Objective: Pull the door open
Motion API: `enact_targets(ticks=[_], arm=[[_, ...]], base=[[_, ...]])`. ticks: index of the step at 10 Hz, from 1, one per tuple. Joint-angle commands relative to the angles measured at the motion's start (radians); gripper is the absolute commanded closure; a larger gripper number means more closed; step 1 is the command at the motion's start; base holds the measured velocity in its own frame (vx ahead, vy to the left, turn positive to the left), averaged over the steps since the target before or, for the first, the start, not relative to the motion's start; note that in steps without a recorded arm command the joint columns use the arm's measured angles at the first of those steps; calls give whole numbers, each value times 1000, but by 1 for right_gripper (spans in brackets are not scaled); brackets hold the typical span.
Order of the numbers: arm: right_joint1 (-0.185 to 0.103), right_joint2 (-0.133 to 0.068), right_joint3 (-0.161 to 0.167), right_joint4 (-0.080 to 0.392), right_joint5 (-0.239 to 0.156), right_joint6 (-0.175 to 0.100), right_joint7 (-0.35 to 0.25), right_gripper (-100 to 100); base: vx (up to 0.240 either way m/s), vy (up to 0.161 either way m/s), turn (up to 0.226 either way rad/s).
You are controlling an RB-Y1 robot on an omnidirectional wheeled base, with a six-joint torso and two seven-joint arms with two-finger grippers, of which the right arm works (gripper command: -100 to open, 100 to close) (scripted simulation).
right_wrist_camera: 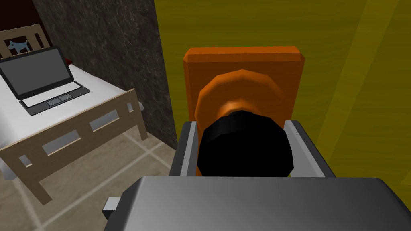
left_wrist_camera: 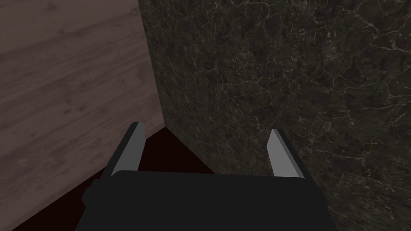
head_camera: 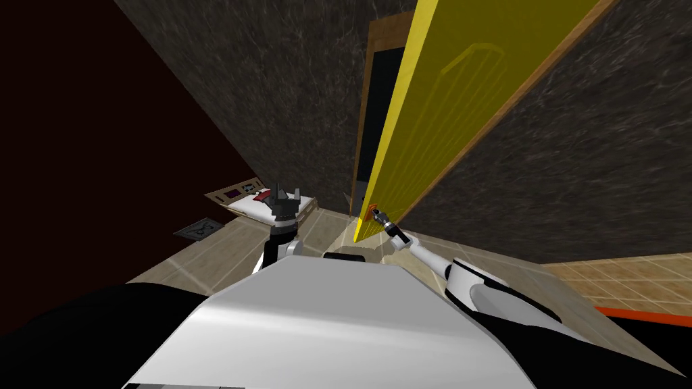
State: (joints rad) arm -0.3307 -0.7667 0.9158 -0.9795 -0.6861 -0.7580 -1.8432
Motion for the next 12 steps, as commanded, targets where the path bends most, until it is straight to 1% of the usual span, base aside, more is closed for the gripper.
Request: enact_targets(ticks=[1,4,6,7,8,9,11,12], arm=[[-1,-18,26,-1,10,-29,-24,100],[-10,-49,71,4,28,-80,-67,100],[-14,-65,94,7,37,-106,-89,100],[-15,-59,88,11,35,-96,-83,100],[-16,-66,103,20,43,-117,-98,100],[-17,-68,107,23,46,-123,-103,100],[-21,-78,125,35,56,-153,-122,100],[-23,-81,130,38,59,-161,-128,100]], base=[[-216,-186,120],[-189,-176,96],[-172,-171,83],[-76,-73,19],[-74,-103,108],[-129,-171,130],[-140,-167,132],[-134,-149,101]])
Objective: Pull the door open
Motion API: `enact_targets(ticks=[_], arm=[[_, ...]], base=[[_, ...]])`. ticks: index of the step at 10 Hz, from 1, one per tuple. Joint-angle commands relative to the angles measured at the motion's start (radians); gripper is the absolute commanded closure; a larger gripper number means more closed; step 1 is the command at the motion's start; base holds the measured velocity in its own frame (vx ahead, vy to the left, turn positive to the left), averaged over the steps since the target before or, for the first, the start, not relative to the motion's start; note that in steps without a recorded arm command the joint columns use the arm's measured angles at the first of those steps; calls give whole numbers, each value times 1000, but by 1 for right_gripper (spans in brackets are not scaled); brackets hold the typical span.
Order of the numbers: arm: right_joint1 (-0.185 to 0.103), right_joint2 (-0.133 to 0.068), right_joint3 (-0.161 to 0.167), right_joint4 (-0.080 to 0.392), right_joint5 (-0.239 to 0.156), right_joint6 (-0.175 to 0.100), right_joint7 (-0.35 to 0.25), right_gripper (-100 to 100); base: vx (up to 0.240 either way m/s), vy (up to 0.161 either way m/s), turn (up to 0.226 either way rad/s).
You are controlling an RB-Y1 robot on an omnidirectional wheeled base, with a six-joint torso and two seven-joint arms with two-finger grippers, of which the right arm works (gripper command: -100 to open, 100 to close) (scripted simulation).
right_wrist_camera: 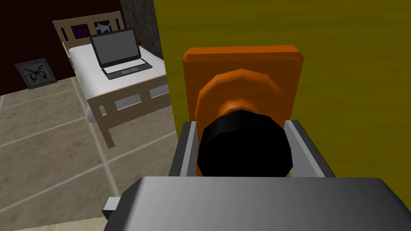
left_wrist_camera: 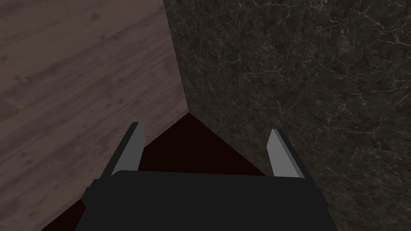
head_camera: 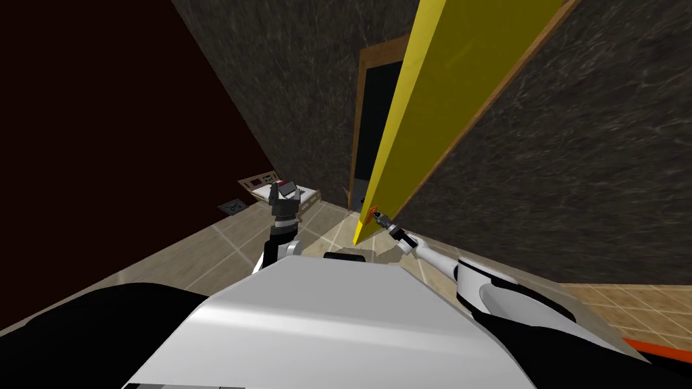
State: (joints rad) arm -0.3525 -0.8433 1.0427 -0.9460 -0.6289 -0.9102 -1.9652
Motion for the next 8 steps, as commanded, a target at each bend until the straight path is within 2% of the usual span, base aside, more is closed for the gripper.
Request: enact_targets(ticks=[1,3,6,7,8], arm=[[-3,-10,13,11,8,-25,-17,100],[-7,-18,27,21,16,-48,-32,100],[-12,-29,48,35,29,-82,-55,100],[-10,-26,44,27,26,-69,-47,100],[1,-17,22,20,32,-54,-39,100]], base=[[-143,-120,106],[-149,-137,104],[-140,-184,114],[-68,-72,26],[-61,-69,185]])
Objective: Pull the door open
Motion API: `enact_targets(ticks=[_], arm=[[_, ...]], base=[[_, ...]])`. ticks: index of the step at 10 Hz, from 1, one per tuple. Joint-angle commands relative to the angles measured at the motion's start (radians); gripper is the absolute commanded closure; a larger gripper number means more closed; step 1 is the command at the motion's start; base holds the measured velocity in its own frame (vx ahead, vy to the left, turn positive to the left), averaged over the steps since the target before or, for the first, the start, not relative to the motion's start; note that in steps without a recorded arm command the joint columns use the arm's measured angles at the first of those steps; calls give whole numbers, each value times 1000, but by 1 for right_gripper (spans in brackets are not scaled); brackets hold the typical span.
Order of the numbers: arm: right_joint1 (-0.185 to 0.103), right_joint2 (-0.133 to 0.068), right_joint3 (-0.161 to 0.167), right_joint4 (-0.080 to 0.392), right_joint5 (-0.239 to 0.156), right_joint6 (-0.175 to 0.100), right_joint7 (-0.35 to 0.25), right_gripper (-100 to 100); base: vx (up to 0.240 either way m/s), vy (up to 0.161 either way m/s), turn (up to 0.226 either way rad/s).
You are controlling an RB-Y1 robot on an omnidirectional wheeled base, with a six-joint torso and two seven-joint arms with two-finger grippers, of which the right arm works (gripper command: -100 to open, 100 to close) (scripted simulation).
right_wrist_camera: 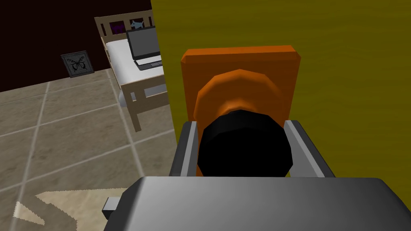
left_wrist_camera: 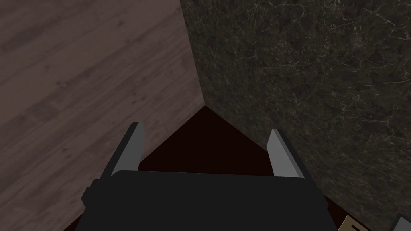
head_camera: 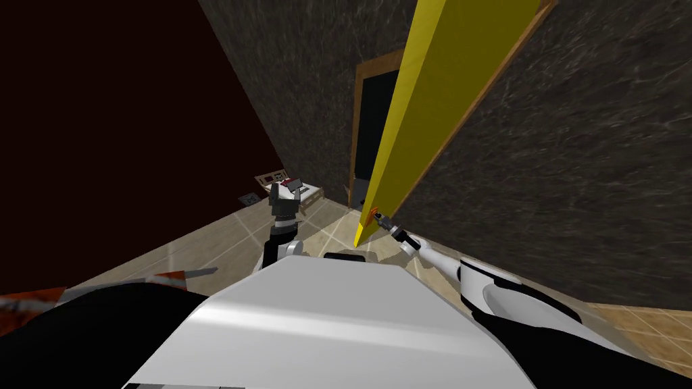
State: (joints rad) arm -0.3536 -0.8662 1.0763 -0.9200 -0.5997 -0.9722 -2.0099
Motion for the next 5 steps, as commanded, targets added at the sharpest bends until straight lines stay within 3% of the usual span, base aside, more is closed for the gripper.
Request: enact_targets(ticks=[1,5], arm=[[11,14,-33,-13,7,22,13,100],[46,45,-116,-41,25,79,42,100]], base=[[-107,-103,263],[-97,-132,243]])
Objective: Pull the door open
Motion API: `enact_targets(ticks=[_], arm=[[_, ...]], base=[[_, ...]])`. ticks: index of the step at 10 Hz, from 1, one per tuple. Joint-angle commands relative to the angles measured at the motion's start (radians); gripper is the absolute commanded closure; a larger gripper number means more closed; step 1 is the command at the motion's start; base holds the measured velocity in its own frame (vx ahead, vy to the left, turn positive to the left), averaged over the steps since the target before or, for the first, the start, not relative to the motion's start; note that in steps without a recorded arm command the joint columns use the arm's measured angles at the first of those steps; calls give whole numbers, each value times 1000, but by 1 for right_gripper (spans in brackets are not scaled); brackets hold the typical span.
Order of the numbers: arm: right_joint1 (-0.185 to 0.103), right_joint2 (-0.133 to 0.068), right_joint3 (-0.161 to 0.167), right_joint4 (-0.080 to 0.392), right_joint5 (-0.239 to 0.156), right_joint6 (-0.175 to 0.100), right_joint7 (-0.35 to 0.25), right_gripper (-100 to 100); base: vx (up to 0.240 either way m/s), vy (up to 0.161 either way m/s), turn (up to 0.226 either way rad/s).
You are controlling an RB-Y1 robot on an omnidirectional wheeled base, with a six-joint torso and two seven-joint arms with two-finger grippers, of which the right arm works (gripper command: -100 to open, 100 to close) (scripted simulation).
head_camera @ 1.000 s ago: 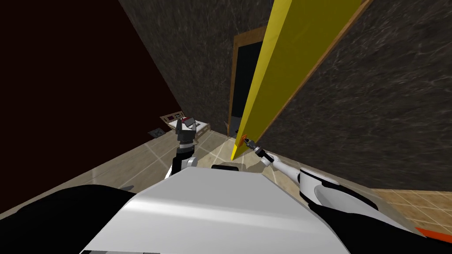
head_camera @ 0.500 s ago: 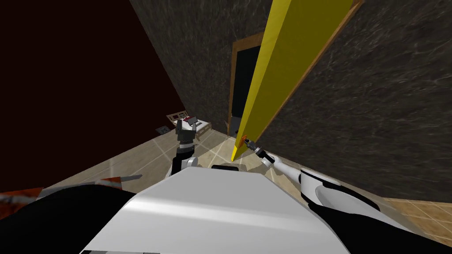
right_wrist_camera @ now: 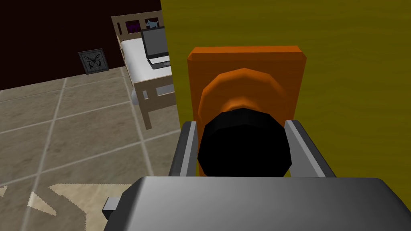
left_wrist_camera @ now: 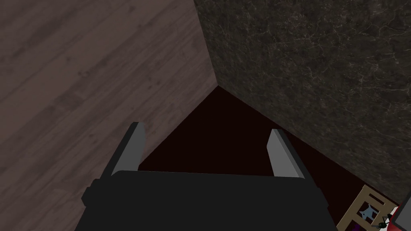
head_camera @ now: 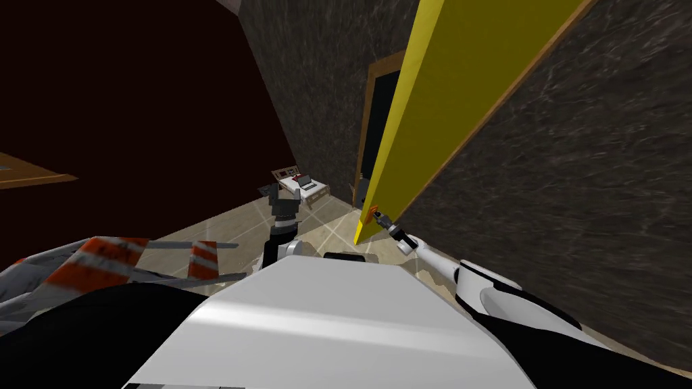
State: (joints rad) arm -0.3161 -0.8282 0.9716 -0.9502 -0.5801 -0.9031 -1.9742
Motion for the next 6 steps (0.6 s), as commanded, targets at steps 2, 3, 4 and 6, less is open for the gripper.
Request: enact_targets(ticks=[2,3,4,6], arm=[[31,27,-64,-28,16,45,24,100],[43,37,-92,-37,22,64,34,100],[55,48,-121,-46,29,83,45,100],[80,71,-181,-66,41,124,66,100]], base=[[-121,-136,279],[-145,-131,278],[-153,-138,285],[-126,-170,343]])
